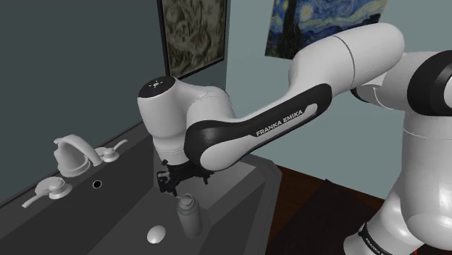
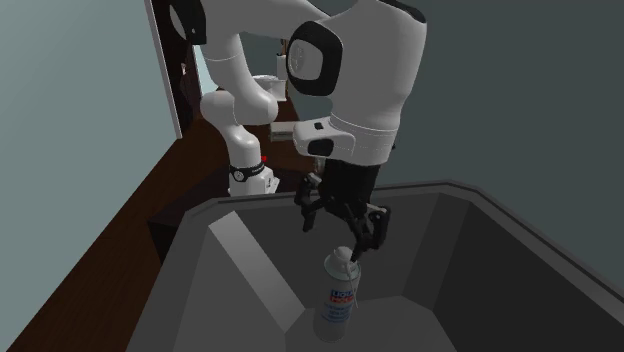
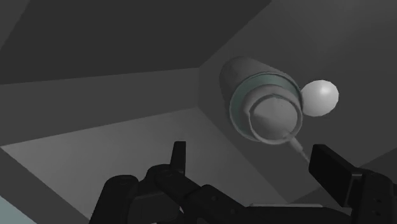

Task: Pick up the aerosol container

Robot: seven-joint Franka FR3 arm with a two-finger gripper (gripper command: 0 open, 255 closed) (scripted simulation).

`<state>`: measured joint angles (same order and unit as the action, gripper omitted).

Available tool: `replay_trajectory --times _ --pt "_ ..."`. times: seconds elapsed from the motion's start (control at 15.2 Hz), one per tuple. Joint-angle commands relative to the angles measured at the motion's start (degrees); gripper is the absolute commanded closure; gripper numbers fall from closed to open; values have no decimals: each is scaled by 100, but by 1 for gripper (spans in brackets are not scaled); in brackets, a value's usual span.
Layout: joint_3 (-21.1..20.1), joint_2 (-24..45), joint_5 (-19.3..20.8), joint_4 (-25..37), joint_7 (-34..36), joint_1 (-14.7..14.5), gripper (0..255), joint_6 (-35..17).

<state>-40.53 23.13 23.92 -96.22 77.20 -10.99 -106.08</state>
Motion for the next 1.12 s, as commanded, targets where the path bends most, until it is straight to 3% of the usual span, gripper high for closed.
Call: replay_trajectory --times 0.0,0.59,0.66,1.06 --pt "103 433 248 501 207 -296 0 188" --pt "205 646 419 209 366 -328 0 -258" --pt "204 638 413 213 357 -321 255 -250" --pt "201 627 408 203 353 -315 255 -250"
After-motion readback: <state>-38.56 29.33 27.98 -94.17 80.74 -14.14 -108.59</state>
